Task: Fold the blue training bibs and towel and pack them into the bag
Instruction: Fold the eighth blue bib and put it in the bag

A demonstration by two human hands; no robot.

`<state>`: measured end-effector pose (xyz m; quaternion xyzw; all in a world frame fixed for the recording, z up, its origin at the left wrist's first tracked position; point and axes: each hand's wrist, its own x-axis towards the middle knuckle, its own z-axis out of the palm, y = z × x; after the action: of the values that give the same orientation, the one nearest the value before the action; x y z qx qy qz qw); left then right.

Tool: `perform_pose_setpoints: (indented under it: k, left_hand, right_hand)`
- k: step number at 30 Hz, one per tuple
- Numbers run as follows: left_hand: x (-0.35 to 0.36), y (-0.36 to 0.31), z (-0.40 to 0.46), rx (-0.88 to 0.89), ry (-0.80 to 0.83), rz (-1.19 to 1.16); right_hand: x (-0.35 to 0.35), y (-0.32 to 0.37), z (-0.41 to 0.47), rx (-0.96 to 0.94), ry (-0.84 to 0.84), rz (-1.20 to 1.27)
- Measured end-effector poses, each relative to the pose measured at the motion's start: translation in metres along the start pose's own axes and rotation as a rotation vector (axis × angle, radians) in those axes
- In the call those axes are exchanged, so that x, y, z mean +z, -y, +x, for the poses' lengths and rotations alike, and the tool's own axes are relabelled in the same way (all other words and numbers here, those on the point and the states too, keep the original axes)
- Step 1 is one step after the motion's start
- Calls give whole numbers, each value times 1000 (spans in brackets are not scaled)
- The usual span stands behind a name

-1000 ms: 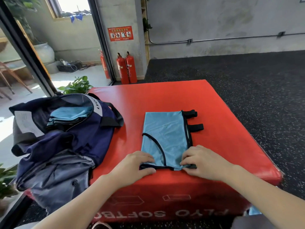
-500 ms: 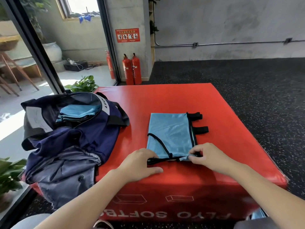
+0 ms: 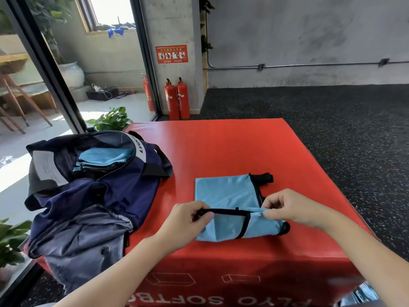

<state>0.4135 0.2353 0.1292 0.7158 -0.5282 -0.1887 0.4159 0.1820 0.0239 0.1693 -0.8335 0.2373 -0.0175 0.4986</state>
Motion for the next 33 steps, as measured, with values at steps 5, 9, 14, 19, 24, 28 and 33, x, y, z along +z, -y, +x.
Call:
perform_pose_setpoints:
  k: [5,9,14,19,24,28,33]
  left_hand:
    - [1,-4,17,-6,-133,-97]
    - [3,-4,41,-57,-253,-102]
    - [7,4,67,-164,-299,-118]
    - [15,10,73,-287,-354,-141]
    - [29,12,52,-325,-284,-130]
    - [34,21,41,-301,-271,-74]
    - [33,36,45,-298,-323,-36]
  right_hand:
    - [-17,10,15,-31,-66,81]
    - [-25,12,43,6,-143,41]
    - [-32,7,82,18,-183,-125]
    - [-30,-2,115,20,-207,-334]
    - [-23,-13,135,36,-171,-516]
    - [-17,-19,140,43,-178,-559]
    - [-5,-22,138,36,-233,-633]
